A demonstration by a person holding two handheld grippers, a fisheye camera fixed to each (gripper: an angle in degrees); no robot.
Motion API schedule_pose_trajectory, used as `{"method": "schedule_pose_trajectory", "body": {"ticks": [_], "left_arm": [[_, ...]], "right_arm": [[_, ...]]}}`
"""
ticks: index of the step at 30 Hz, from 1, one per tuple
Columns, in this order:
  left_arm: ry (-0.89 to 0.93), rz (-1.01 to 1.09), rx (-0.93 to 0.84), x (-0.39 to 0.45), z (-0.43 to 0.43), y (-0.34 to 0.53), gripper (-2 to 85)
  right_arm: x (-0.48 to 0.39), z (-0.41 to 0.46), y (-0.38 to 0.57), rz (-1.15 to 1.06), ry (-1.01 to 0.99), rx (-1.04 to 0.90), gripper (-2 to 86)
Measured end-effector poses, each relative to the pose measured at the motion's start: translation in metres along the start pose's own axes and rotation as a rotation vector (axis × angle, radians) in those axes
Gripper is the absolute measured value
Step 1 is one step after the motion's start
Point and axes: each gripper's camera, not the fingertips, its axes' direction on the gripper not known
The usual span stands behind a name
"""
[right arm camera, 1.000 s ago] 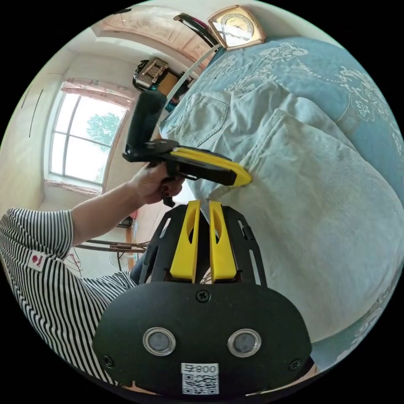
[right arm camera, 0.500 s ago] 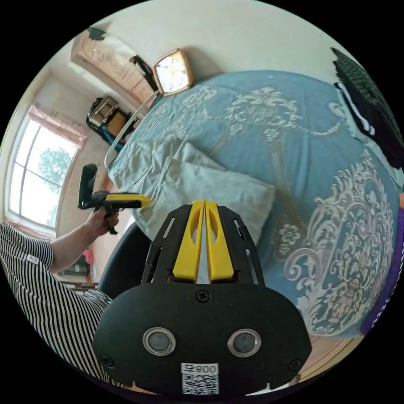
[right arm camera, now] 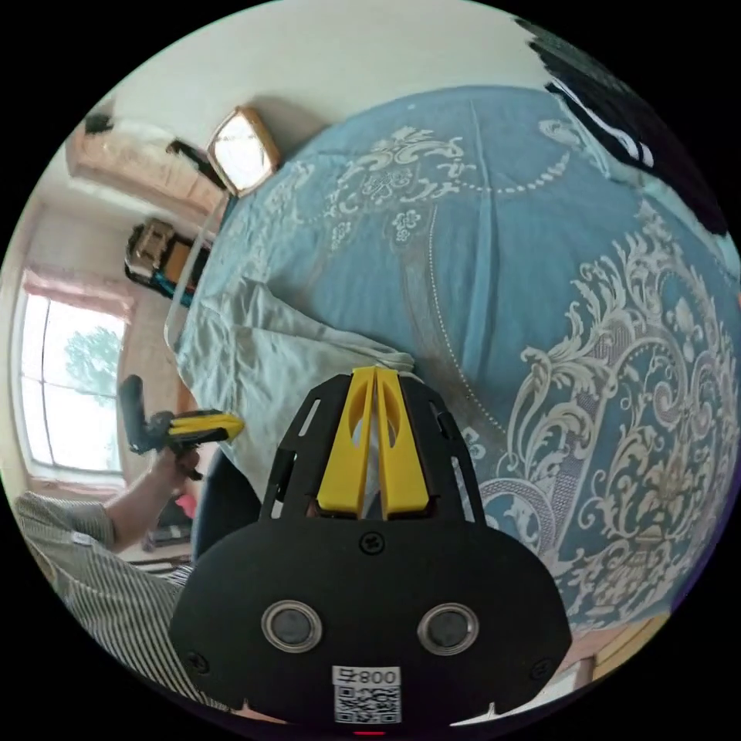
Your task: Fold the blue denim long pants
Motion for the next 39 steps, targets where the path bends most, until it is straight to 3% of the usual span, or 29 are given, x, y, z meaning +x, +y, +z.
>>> {"method": "schedule_pose_trajectory", "body": {"ticks": [4,7,10,12,15,19,21,25,28,33,39], "left_arm": [[-0.012,0.033,0.055,0.024,-0.011,0.006,0.1],[-0.055,0.020,-0.017,0.033,0.004,0.009,0.1],[-0.004,-0.032,0.000,0.036,0.004,0.011,0.1],[-0.032,-0.033,0.010,0.048,-0.002,0.013,0.1],[-0.038,0.019,0.023,0.074,-0.010,0.017,0.2],[-0.072,-0.004,-0.041,0.097,0.002,0.021,0.3],[-0.067,0.021,-0.003,0.114,-0.005,0.023,0.5],[0.001,0.121,0.048,0.155,-0.011,0.024,2.0],[0.063,0.172,0.036,0.187,0.000,0.020,4.2],[0.110,0.290,-0.006,0.255,0.026,0.010,8.1],[-0.088,0.411,-0.020,0.328,0.057,0.001,10.9]], "right_arm": [[-0.020,-0.032,0.034,-0.063,-0.070,0.074,0.1],[-0.031,-0.015,0.080,-0.093,-0.150,-0.020,0.1],[-0.025,0.029,0.118,-0.048,-0.072,-0.172,0.1],[-0.023,0.024,0.126,-0.023,-0.151,-0.138,0.1],[-0.030,0.010,0.139,-0.044,-0.116,-0.061,0.1],[-0.011,0.044,0.154,-0.018,-0.078,-0.193,0.4],[-0.004,0.031,0.161,0.024,-0.155,-0.122,0.7],[0.013,0.017,0.189,0.072,-0.096,-0.015,3.0],[0.049,0.047,0.204,0.205,-0.218,-0.094,6.7],[0.080,0.074,0.225,0.314,-0.416,-0.050,6.9],[0.096,0.077,0.235,0.291,-0.568,-0.038,4.9]]}}
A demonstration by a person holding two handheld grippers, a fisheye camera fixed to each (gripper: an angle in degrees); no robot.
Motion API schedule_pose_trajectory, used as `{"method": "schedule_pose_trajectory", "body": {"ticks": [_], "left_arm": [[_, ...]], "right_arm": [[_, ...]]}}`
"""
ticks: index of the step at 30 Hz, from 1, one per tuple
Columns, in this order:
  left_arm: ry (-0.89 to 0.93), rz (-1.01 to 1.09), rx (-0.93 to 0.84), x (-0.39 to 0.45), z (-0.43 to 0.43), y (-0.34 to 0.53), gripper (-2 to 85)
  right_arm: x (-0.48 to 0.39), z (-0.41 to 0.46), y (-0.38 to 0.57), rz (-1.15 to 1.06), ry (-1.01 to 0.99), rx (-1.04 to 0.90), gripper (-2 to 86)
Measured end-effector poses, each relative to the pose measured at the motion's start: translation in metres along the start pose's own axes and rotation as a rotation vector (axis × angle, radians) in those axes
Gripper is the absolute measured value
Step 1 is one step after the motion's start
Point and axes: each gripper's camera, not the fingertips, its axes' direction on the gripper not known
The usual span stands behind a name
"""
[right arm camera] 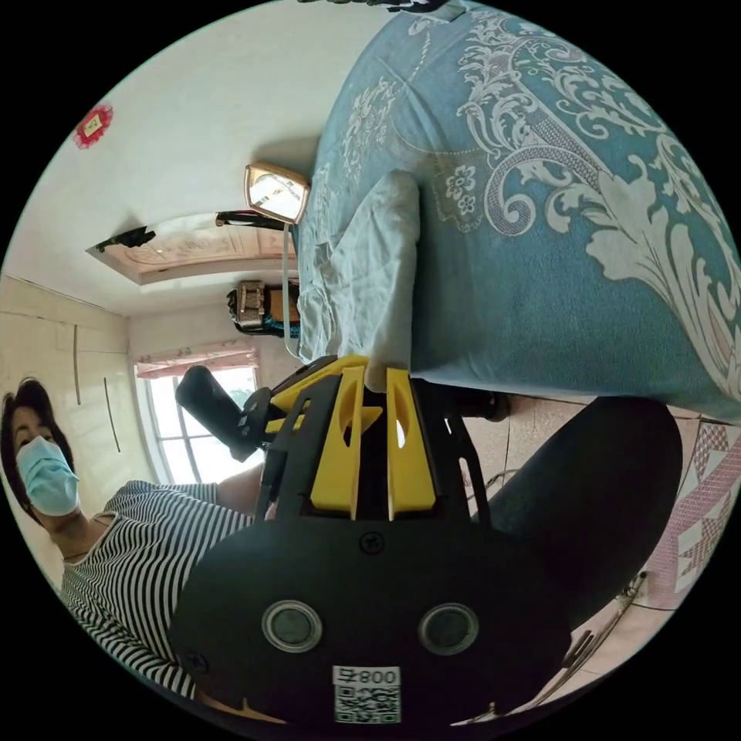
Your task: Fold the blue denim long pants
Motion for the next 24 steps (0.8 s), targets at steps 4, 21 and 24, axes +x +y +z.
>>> {"method": "schedule_pose_trajectory", "body": {"ticks": [4,21,24], "left_arm": [[-0.138,0.006,-0.052,0.026,0.010,-0.014,7.2],[-0.216,0.039,-0.069,0.084,0.020,-0.020,11.4],[-0.299,0.055,-0.068,0.090,0.023,-0.018,9.2]], "right_arm": [[0.012,0.003,-0.002,-0.024,-0.112,-0.020,2.0],[0.050,0.013,-0.018,0.041,0.116,-0.075,2.9],[0.051,0.013,-0.022,0.036,0.067,-0.081,2.5]]}}
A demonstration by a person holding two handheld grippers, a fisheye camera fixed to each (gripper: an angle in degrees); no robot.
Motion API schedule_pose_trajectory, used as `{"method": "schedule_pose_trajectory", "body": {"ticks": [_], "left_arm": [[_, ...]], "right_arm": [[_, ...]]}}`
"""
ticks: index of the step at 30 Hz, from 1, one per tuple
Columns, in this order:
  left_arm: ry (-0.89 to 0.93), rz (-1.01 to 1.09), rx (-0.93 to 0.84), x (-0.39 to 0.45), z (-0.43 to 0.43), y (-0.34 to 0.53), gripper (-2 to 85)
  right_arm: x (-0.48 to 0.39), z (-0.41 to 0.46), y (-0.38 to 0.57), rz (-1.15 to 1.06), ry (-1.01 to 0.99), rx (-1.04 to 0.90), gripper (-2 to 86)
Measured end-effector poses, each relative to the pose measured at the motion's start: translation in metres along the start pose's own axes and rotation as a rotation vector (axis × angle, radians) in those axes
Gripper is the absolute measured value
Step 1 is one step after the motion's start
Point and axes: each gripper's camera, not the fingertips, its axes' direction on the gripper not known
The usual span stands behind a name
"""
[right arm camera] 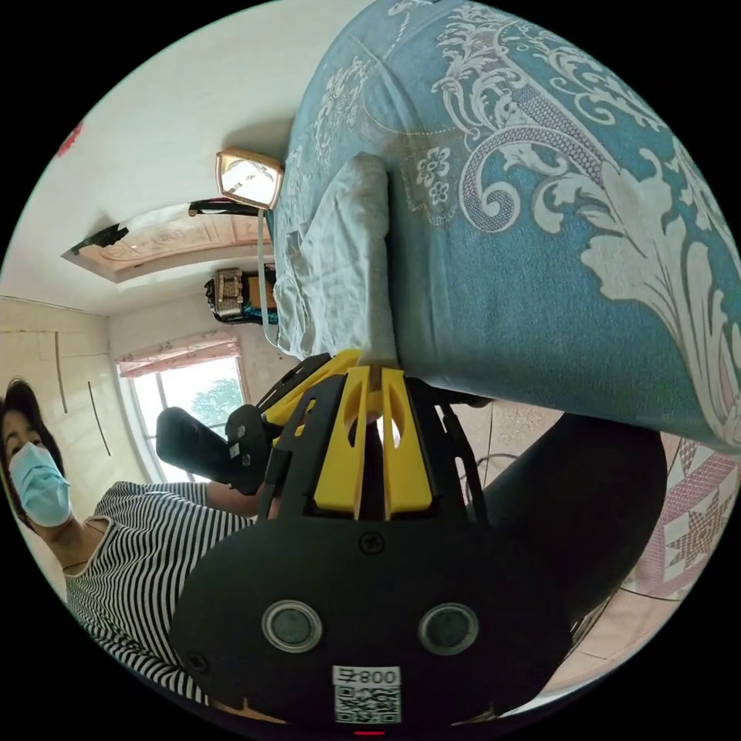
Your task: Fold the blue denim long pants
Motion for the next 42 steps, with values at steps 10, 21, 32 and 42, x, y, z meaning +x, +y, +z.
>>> {"method": "schedule_pose_trajectory", "body": {"ticks": [10,21,32,42], "left_arm": [[0.175,-0.083,0.082,-0.036,-0.017,0.026,4.7],[0.230,-0.108,0.119,-0.071,-0.014,0.061,3.9],[0.266,-0.039,0.173,-0.098,-0.011,0.086,2.6],[0.509,-0.030,0.271,-0.143,0.013,0.142,2.0]], "right_arm": [[-0.010,-0.059,-0.037,-0.049,-0.007,0.173,7.4],[-0.020,-0.054,-0.146,0.006,-0.083,0.146,9.1],[-0.088,-0.127,-0.166,-0.096,-0.090,0.137,6.0],[-0.124,-0.207,-0.134,0.000,-0.060,0.270,6.0]]}}
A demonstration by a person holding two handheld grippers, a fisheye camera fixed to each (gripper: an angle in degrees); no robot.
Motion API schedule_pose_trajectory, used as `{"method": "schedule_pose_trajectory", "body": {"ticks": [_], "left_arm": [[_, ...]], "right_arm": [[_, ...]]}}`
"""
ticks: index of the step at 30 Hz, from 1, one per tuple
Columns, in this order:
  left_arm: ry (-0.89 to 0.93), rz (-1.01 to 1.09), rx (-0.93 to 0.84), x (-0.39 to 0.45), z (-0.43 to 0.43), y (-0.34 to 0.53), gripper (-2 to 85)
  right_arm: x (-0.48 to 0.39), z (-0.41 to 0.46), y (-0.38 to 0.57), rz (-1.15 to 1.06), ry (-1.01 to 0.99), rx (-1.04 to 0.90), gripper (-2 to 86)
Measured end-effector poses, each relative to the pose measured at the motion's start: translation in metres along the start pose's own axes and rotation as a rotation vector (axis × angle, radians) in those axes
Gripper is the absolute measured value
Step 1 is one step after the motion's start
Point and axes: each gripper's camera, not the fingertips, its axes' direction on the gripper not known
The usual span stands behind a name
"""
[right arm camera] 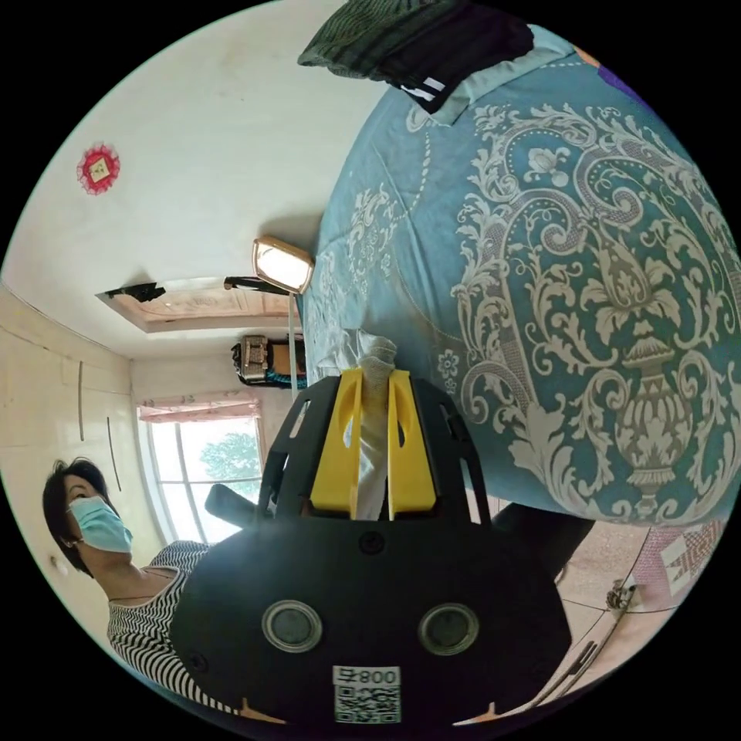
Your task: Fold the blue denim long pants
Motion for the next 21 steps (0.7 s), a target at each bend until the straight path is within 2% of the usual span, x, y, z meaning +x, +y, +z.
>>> {"method": "schedule_pose_trajectory", "body": {"ticks": [5,10,21], "left_arm": [[0.090,-0.132,0.208,-0.065,-0.080,0.065,2.4],[0.068,-0.261,0.416,-0.139,-0.162,0.159,2.6],[-0.036,-0.570,0.555,-0.276,-0.220,0.334,3.2]], "right_arm": [[-0.105,0.020,-0.019,-0.139,-0.101,0.001,6.0],[-0.216,0.079,-0.048,-0.301,-0.110,-0.087,6.1],[-0.363,0.263,-0.123,-0.352,0.017,-0.312,6.2]]}}
